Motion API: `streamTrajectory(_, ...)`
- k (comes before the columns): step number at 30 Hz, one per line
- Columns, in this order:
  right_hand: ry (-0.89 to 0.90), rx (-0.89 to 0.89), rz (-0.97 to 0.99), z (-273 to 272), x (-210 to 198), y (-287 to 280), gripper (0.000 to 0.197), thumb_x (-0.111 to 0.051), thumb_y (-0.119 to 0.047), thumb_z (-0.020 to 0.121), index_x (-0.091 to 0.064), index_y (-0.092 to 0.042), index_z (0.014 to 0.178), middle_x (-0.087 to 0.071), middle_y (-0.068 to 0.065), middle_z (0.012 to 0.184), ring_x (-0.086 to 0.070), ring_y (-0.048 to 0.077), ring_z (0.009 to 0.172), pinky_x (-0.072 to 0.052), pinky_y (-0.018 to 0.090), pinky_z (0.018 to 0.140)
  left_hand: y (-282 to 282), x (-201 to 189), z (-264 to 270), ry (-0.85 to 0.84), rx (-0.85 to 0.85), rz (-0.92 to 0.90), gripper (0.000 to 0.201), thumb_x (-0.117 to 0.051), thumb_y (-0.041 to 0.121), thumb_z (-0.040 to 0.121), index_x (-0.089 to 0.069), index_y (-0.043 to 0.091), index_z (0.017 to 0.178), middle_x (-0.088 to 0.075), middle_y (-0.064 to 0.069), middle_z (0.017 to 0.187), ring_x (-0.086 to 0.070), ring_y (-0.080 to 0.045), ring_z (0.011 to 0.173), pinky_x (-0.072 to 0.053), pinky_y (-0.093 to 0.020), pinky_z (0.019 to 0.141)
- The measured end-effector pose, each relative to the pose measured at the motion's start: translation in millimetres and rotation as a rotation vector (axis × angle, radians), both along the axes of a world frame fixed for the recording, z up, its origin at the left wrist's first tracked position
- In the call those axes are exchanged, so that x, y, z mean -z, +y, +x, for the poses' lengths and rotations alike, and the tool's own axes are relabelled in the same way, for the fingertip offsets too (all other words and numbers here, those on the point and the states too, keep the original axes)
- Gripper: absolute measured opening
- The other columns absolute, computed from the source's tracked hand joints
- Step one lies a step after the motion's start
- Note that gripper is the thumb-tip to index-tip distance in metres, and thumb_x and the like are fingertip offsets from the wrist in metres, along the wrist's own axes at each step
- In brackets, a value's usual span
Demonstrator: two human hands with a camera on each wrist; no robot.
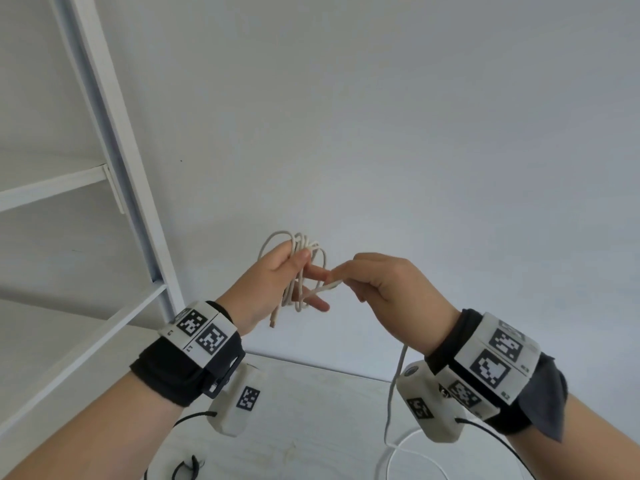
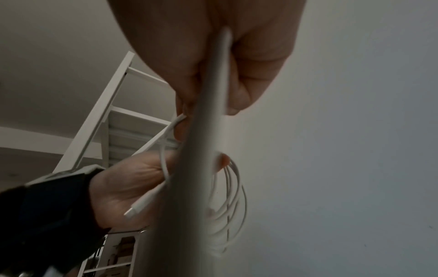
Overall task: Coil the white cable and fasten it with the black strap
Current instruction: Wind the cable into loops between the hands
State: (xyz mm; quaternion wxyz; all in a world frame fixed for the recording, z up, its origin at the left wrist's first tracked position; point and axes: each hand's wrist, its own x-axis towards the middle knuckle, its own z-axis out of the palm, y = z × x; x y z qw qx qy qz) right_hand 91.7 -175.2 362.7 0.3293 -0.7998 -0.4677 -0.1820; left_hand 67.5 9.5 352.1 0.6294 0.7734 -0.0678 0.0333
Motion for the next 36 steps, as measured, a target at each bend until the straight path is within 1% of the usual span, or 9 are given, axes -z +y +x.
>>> streamTrajectory(8, 0.021, 0.094, 0.033, 9, 4, 0, 0.030, -0.041, -0.016, 0.086, -0.069, -0.015, 0.097, -0.042, -0.026, 0.063, -0.049, -0.011, 0.064, -0.038, 0.006, 0.065, -11, 12, -6, 0.034, 0.091, 0.048, 0.029, -0.032, 0.033, 0.100, -0.053, 0.016, 0.111, -0.076, -0.008, 0.088, -0.056, -0.026, 0.045, -0.057, -0.046, 0.078)
streamTrajectory(12, 0.046, 0.139, 0.010, 13, 5, -4, 0.025, -0.045, -0.007, 0.091, -0.068, -0.015, 0.098, -0.046, -0.015, 0.063, -0.047, 0.000, 0.061, -0.039, 0.013, 0.064, -15, 18, -9, 0.076, 0.092, 0.039, 0.033, -0.034, 0.035, 0.098, -0.052, 0.010, 0.108, -0.073, -0.007, 0.076, -0.042, -0.017, 0.037, -0.058, -0.042, 0.070)
streamTrajectory(14, 0.058, 0.160, -0.001, 16, 5, -6, 0.026, -0.046, -0.005, 0.091, -0.068, -0.016, 0.097, -0.046, -0.013, 0.062, -0.046, 0.001, 0.061, -0.037, 0.012, 0.064, -17, 22, -11, 0.093, 0.101, 0.027, 0.032, -0.033, 0.032, 0.099, -0.052, 0.007, 0.097, -0.068, -0.006, 0.066, -0.034, -0.015, 0.036, -0.057, -0.039, 0.063)
streamTrajectory(16, 0.073, 0.171, -0.009, 19, 6, -8, 0.027, -0.046, -0.005, 0.091, -0.069, -0.017, 0.095, -0.046, -0.013, 0.062, -0.046, 0.002, 0.061, -0.036, 0.011, 0.064, -20, 25, -14, 0.099, 0.120, 0.005, 0.030, -0.032, 0.029, 0.100, -0.050, 0.010, 0.086, -0.056, -0.004, 0.057, -0.029, -0.013, 0.036, -0.054, -0.035, 0.056)
streamTrajectory(20, 0.106, 0.172, -0.010, 24, 11, -9, 0.026, -0.046, -0.005, 0.090, -0.069, -0.018, 0.093, -0.046, -0.010, 0.062, -0.047, 0.004, 0.061, -0.036, 0.011, 0.065, -23, 28, -18, 0.126, 0.140, -0.059, 0.033, -0.030, 0.031, 0.100, -0.047, 0.011, 0.081, -0.036, 0.003, 0.048, -0.025, -0.011, 0.036, -0.044, -0.027, 0.046)
streamTrajectory(27, 0.233, 0.219, 0.056, 35, 21, -15, 0.022, -0.049, -0.010, 0.090, -0.069, -0.019, 0.093, -0.053, -0.012, 0.063, -0.049, -0.002, 0.060, -0.036, 0.007, 0.062, -23, 32, -27, 0.176, 0.213, -0.127, 0.049, -0.025, 0.047, 0.097, -0.047, 0.013, 0.071, -0.026, 0.005, 0.044, -0.018, -0.010, 0.033, -0.029, -0.024, 0.041)
streamTrajectory(31, 0.317, 0.229, 0.096, 39, 29, -20, 0.014, -0.055, -0.020, 0.089, -0.069, -0.016, 0.087, -0.067, -0.006, 0.082, -0.057, 0.004, 0.076, -0.042, 0.014, 0.072, -25, 33, -32, 0.158, 0.228, -0.216, 0.042, -0.036, 0.047, 0.094, -0.046, 0.014, 0.069, -0.025, 0.005, 0.044, -0.015, -0.010, 0.033, -0.019, -0.020, 0.040)
streamTrajectory(33, 0.352, 0.229, 0.105, 39, 35, -21, 0.015, -0.054, -0.024, 0.090, -0.068, -0.020, 0.083, -0.065, -0.005, 0.078, -0.054, 0.009, 0.071, -0.041, 0.016, 0.067, -25, 32, -33, 0.139, 0.232, -0.301, 0.042, -0.038, 0.048, 0.092, -0.046, 0.016, 0.065, -0.025, 0.006, 0.042, -0.015, -0.008, 0.032, -0.017, -0.017, 0.038)
streamTrajectory(36, 0.481, 0.187, 0.132, 38, 45, -24, 0.022, -0.050, -0.025, 0.092, -0.067, -0.022, 0.078, -0.047, -0.013, 0.051, -0.039, 0.004, 0.049, -0.031, 0.012, 0.048, -21, 25, -34, 0.137, 0.244, -0.461, 0.042, -0.036, 0.047, 0.089, -0.046, 0.017, 0.061, -0.025, 0.009, 0.038, -0.017, -0.005, 0.028, -0.015, -0.015, 0.037)
